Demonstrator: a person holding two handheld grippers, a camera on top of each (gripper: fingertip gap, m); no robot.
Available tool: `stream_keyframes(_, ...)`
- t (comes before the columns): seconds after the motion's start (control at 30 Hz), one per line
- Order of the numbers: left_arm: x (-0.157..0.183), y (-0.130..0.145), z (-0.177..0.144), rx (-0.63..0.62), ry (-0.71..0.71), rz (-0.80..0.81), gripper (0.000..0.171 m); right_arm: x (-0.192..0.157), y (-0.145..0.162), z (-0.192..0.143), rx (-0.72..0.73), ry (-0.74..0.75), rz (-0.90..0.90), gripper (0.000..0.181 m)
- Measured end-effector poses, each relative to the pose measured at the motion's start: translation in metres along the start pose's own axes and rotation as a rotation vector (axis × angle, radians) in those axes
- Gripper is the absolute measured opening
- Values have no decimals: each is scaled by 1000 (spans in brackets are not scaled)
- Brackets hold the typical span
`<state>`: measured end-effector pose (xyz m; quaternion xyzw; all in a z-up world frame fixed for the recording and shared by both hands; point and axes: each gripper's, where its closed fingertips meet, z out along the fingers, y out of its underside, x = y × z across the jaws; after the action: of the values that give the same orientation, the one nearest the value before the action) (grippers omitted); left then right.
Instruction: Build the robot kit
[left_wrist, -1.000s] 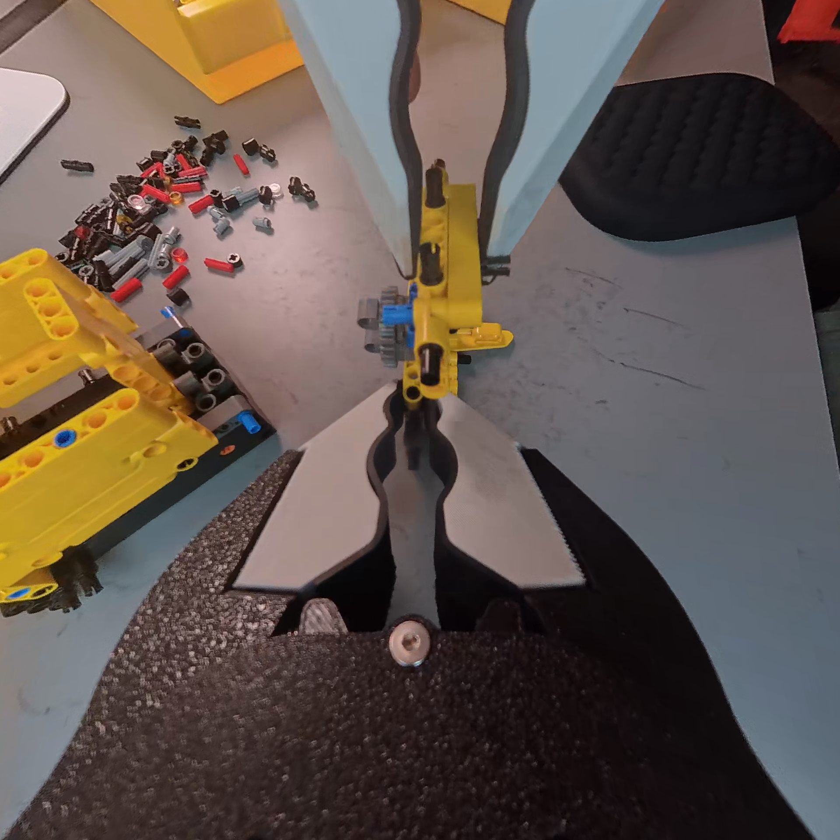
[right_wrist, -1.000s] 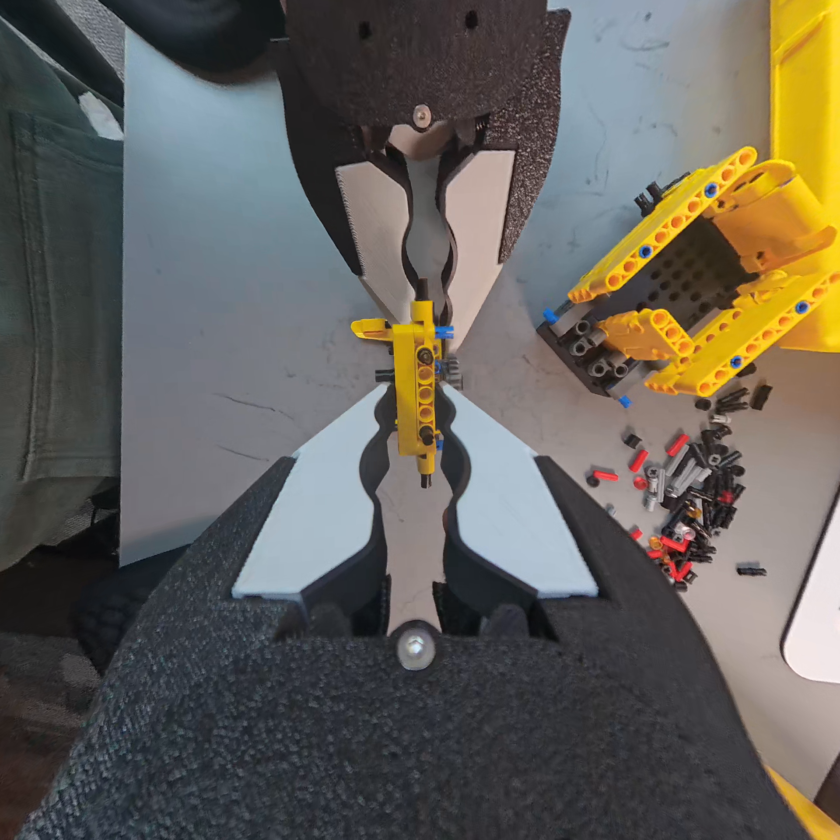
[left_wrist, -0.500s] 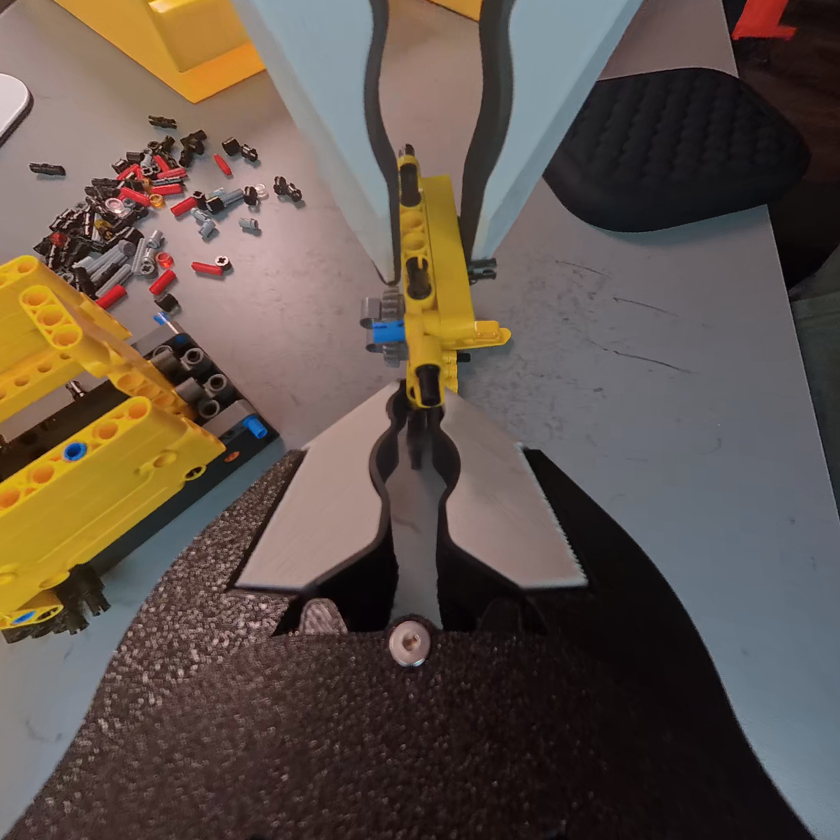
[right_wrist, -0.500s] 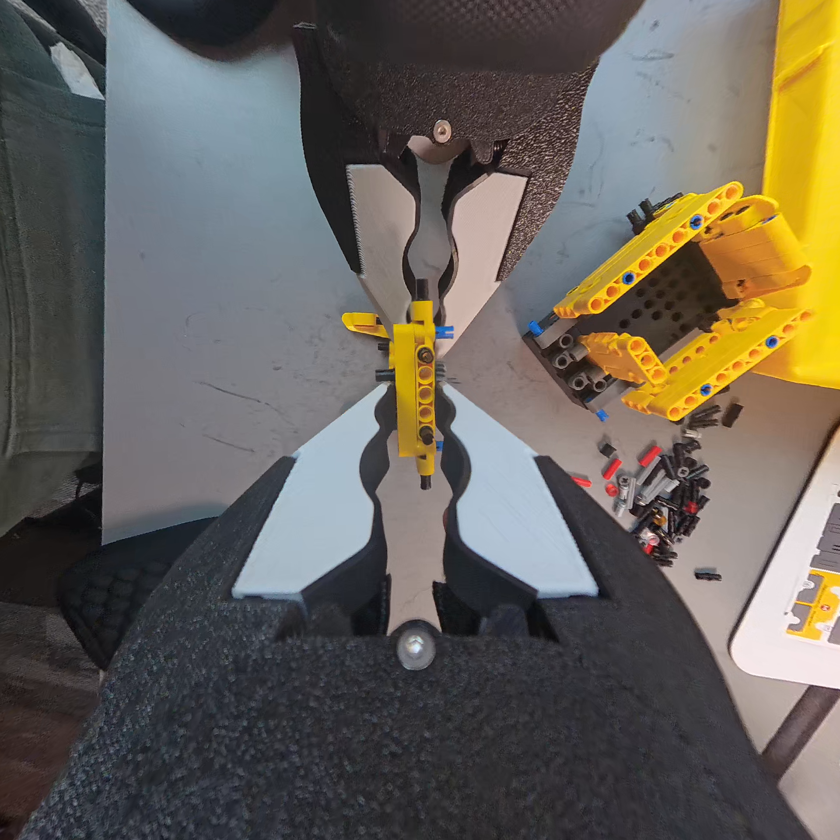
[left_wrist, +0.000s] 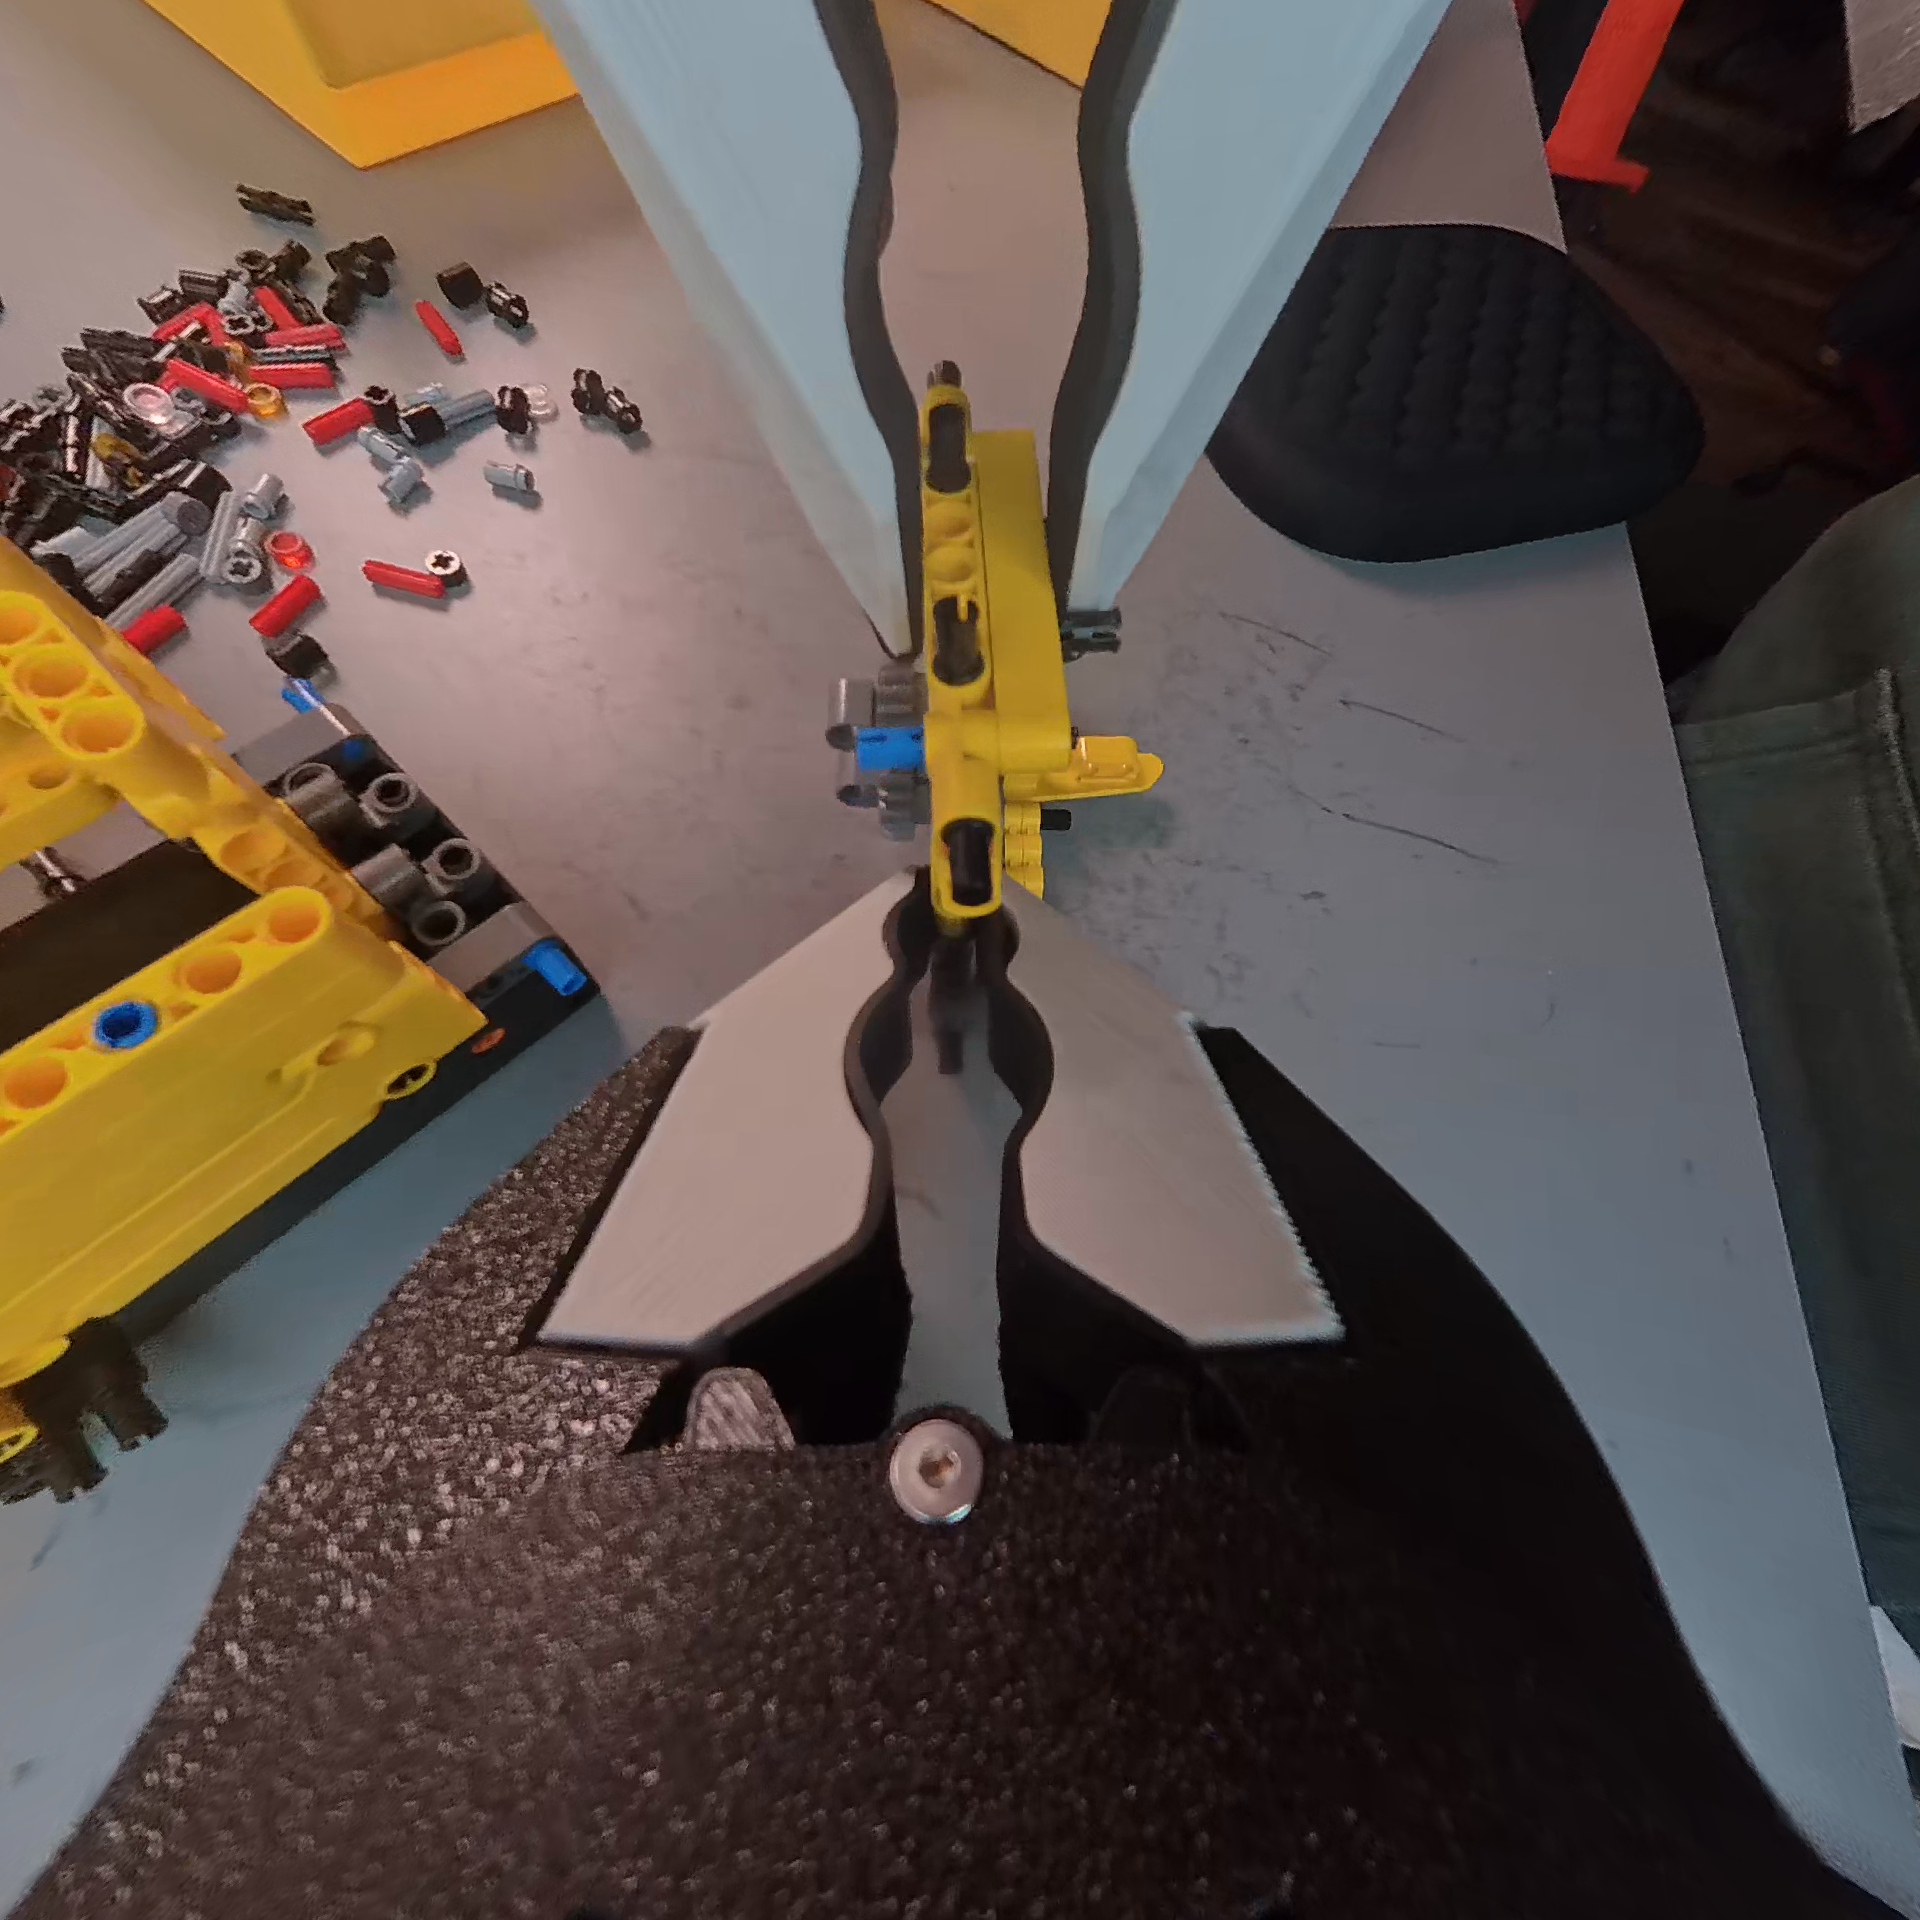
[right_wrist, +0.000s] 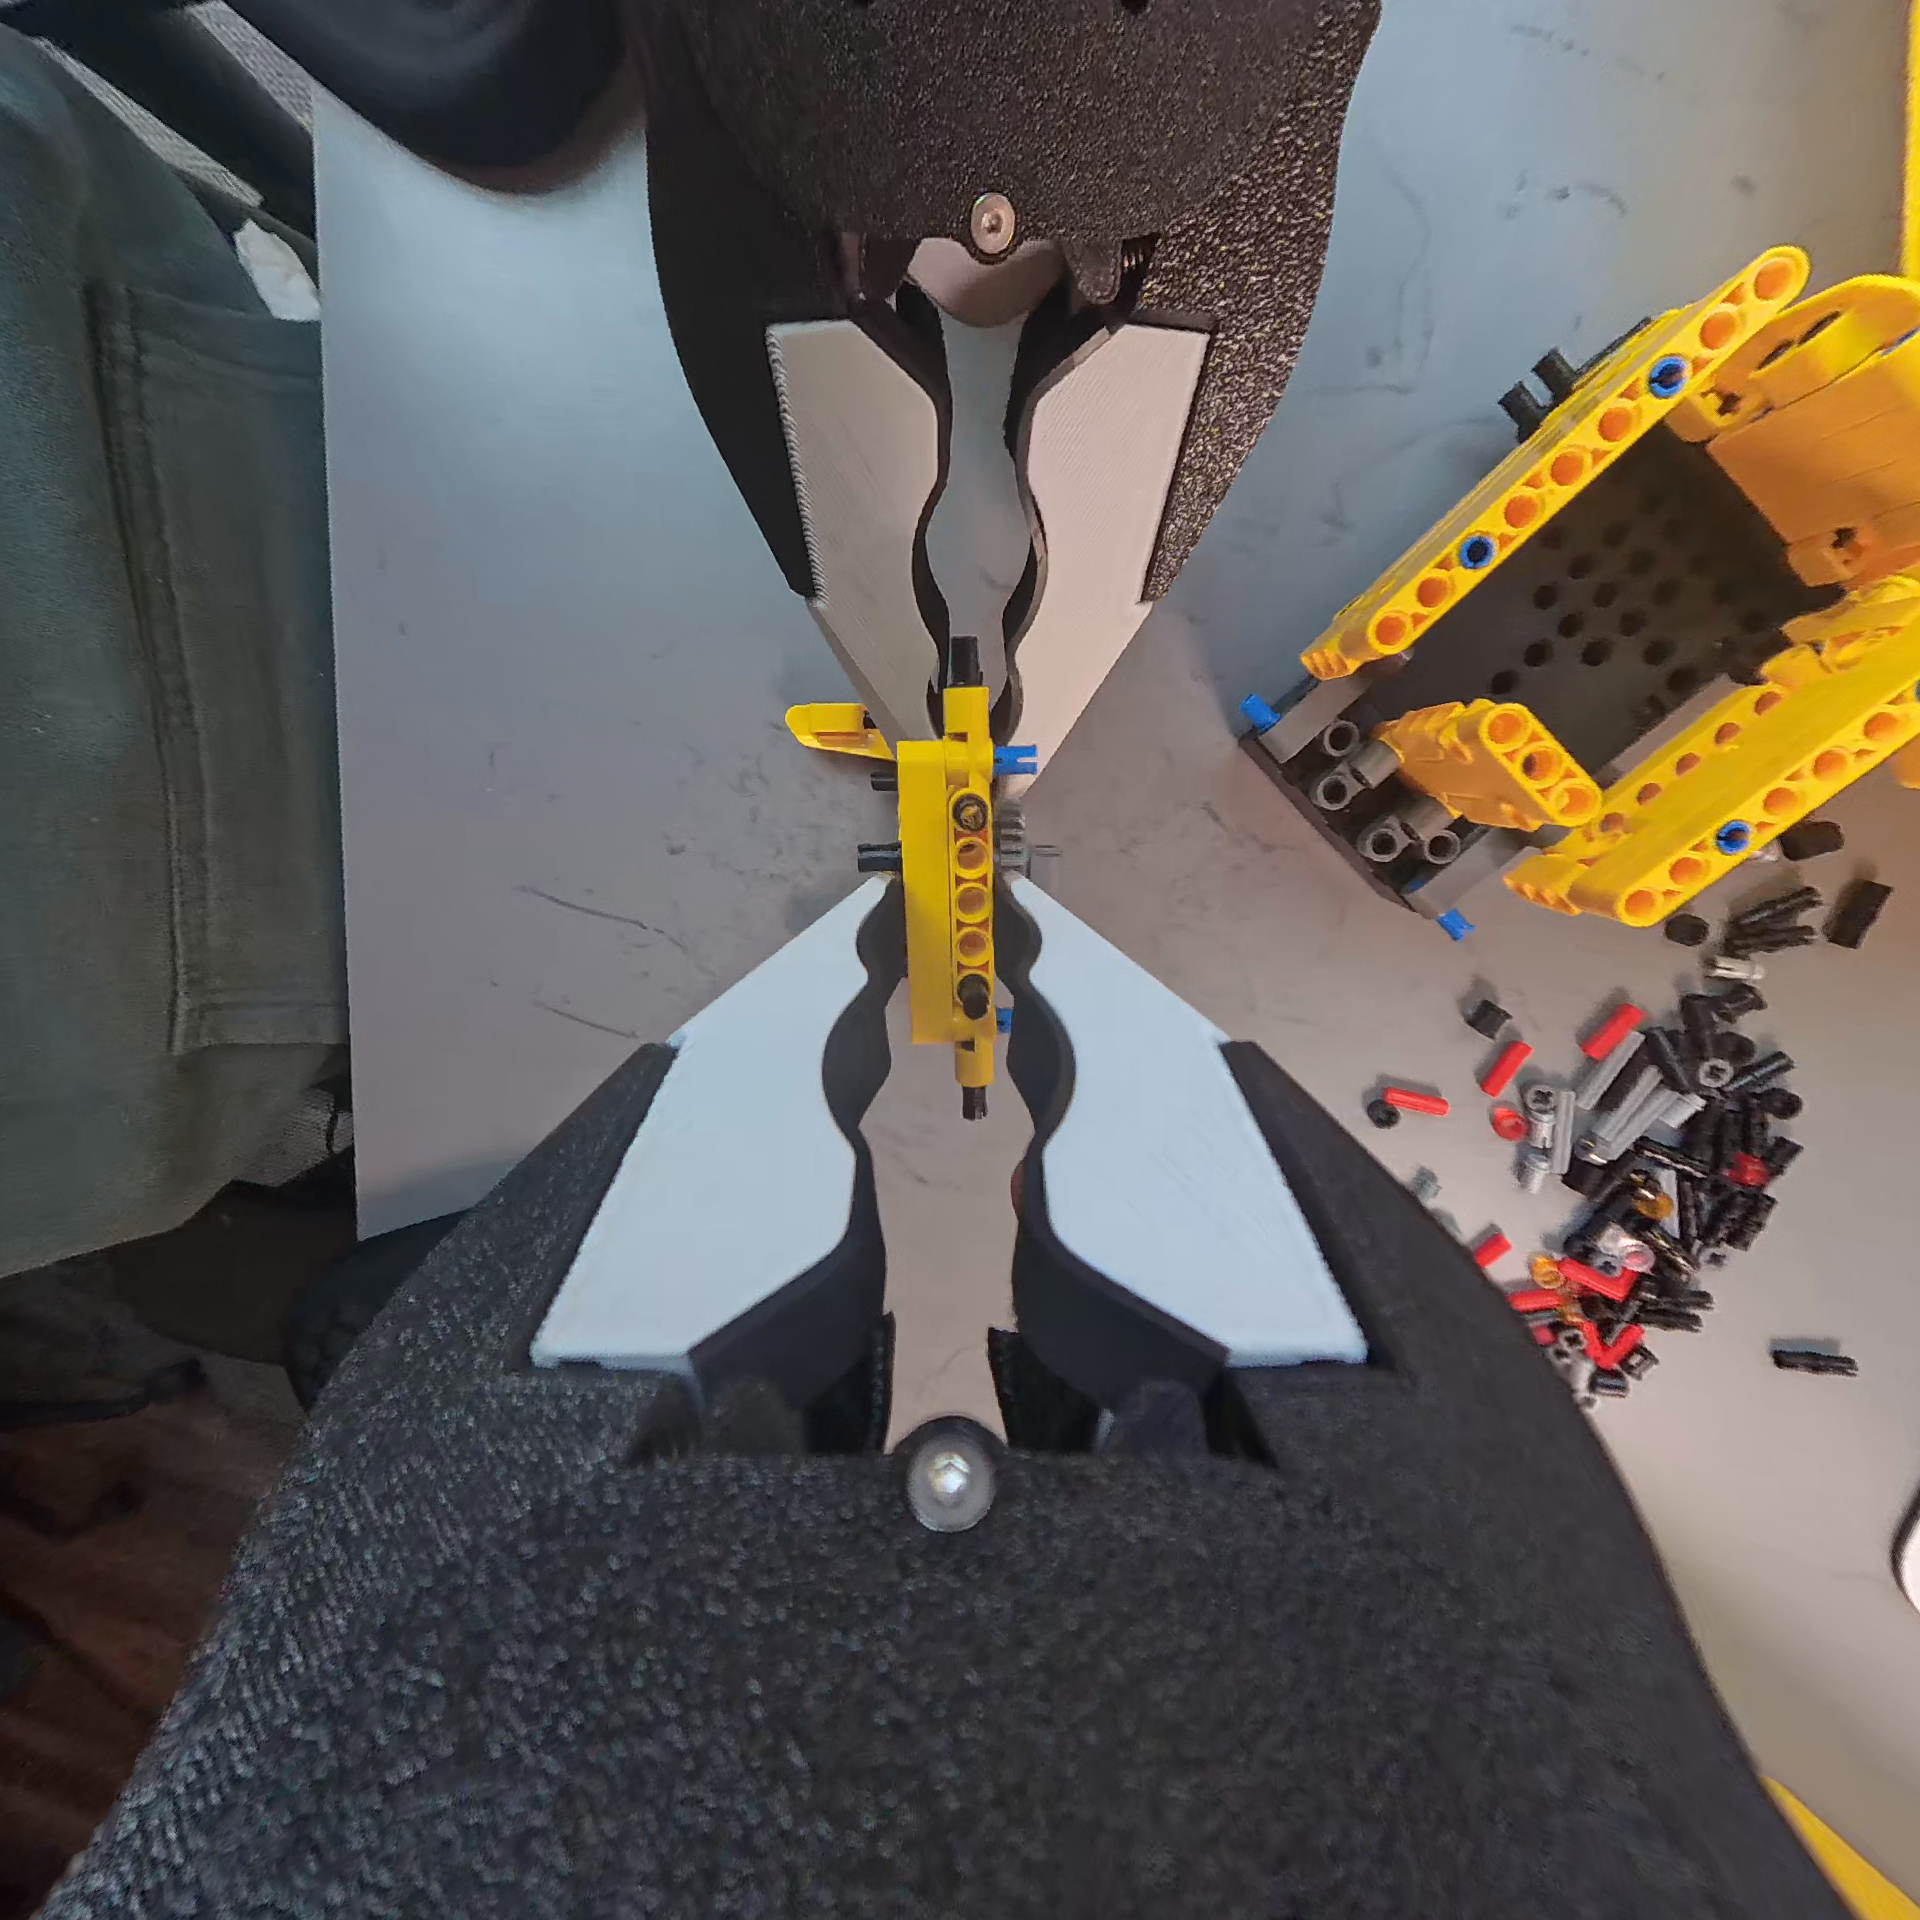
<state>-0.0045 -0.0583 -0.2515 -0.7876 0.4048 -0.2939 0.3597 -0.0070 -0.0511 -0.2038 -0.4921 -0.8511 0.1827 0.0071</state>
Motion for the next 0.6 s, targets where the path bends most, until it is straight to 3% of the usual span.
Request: stream_keyframes(0.6,2,1,0,-5,-54,53,7,-7,0,3,-7,12,68,15)
